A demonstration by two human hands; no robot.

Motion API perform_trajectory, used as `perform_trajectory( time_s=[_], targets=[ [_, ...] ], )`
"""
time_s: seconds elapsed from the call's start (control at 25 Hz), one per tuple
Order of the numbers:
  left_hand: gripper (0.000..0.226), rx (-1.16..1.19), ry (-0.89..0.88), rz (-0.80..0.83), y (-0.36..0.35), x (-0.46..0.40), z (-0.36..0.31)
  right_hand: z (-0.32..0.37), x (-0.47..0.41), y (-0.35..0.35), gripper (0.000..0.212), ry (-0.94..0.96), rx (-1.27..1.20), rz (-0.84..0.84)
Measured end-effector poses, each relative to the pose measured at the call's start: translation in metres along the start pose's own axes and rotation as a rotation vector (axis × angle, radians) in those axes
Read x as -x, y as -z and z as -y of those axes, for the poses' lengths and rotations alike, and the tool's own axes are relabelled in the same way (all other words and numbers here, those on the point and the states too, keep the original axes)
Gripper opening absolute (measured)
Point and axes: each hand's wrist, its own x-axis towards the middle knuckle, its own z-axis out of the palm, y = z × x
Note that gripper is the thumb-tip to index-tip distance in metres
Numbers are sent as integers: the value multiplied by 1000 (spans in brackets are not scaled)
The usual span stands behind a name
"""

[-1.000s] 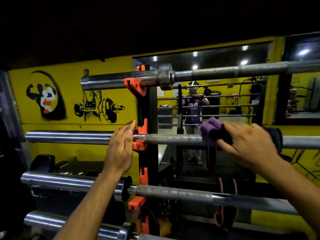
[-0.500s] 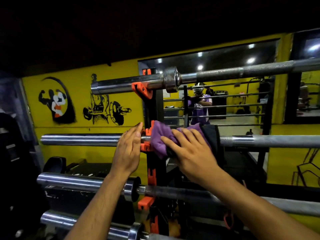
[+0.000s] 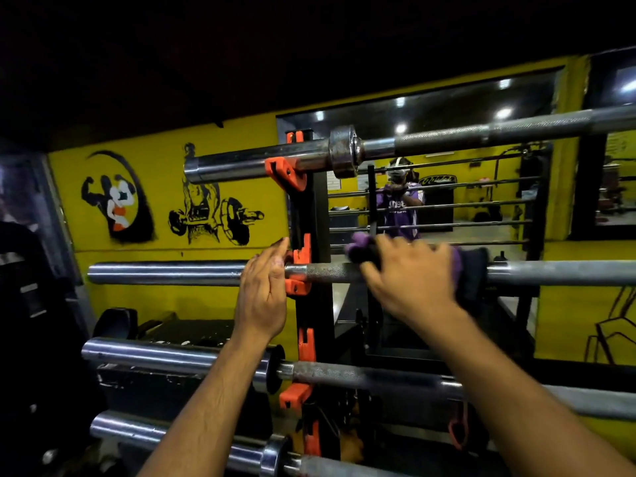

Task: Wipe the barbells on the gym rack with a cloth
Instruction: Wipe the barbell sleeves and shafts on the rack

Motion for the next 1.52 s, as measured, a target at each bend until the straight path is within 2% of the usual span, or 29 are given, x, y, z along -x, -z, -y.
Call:
perform_trajectory(
  time_s=[0.16,0.28,0.36,0.4,0.44,0.48,0.52,0.56,0.64,0.68,0.76,0.88,0.96,1.04,1.16,1.24,1.36,1.52],
  targets=[
    [66,-18,-35,30,3,-1,4,58,17,-22,50,225,-133,-41],
    [65,-38,-15,59,6,-2,2,49,44,-34,50,375,-310,-145],
    [62,-41,32,85,8,-2,-6,35,68,-39,53,441,-514,-140],
    [62,-46,61,105,9,-2,-11,28,83,-39,55,412,-656,-122],
    [61,-58,92,123,9,-3,-15,20,100,-41,54,308,-831,-85],
    [58,-70,124,127,8,-4,-18,14,114,-36,45,112,-1054,-27],
    [53,-72,156,111,6,-4,-20,5,124,-33,35,-178,-1346,81],
    [51,-64,179,79,2,-4,-21,-7,130,-32,38,-514,-1609,108],
    [49,-30,214,-9,-7,-3,-24,-44,136,-30,44,-1107,-1919,3],
    [50,-16,224,-56,-11,-2,-25,-61,137,-26,43,-1267,-2029,-27],
    [55,3,227,-125,-17,-3,-25,-82,135,-16,47,-1340,-2239,-74],
    [54,20,211,-151,-15,-4,-25,-83,119,7,47,-1250,-2295,-177],
    [50,-9,185,-131,-11,-2,-27,-74,99,28,36,-1206,-2284,-221],
    [50,-31,165,-105,-8,0,-29,-61,78,37,24,-1256,-2253,-246],
    [54,-37,178,-83,-8,-2,-29,-29,58,31,34,-1288,-2224,-181],
    [55,0,178,-75,-7,-2,-27,-2,48,20,27,-1280,-2178,-135],
    [59,0,154,-60,-5,-4,-20,35,36,13,33,-1284,-2227,-69],
    [68,-10,125,-79,-8,-8,-16,80,30,6,38,-1204,-2189,117]
  ],
)
